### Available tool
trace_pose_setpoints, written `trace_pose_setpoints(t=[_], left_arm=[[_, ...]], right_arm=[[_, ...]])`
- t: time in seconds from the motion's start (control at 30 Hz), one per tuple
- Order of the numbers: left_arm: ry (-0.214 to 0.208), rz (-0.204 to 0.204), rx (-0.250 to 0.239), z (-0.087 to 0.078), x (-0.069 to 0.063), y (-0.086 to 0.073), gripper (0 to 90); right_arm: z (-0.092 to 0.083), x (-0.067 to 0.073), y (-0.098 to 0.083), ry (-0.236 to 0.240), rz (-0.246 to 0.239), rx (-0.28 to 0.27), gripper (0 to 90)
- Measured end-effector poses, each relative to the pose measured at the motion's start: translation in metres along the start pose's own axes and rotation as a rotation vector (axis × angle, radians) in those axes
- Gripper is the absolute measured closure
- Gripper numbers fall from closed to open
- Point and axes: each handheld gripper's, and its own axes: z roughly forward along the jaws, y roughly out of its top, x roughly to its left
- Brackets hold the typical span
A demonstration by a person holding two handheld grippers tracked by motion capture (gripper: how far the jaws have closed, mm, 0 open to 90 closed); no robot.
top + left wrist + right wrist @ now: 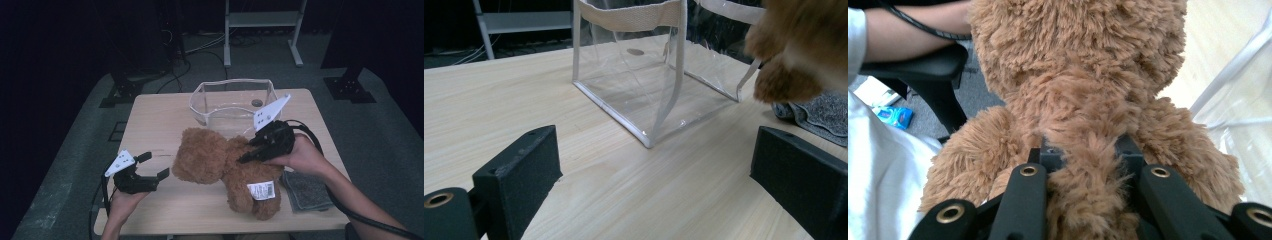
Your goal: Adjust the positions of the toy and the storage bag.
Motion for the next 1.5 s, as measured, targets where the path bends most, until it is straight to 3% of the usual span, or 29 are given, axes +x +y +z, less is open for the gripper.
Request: trace_pose_setpoints(t=[0.33,0.63,0.87,1.07,1.37,1.5], left_arm=[[0.000,0.000,-0.002,-0.001,0.001,0.000,4.5],[-0.001,-0.009,-0.007,-0.001,0.002,-0.001,4.6],[-0.003,-0.001,0.004,0.001,0.001,-0.001,4.5],[-0.018,0.007,0.020,0.006,-0.002,-0.003,4.6],[-0.036,0.027,0.045,0.012,-0.011,-0.004,4.5],[-0.033,0.029,0.048,0.012,-0.010,-0.005,4.5]], right_arm=[[-0.051,0.008,0.063,-0.054,-0.054,-0.009,73.2],[-0.089,-0.005,0.114,-0.089,-0.075,-0.041,73.1],[-0.098,-0.032,0.136,-0.123,-0.062,-0.029,73.1],[-0.103,-0.065,0.149,-0.181,-0.031,-0.029,73.1],[-0.094,-0.123,0.147,-0.169,0.041,0.002,73.0],[-0.096,-0.138,0.143,-0.186,0.060,-0.039,72.9]])
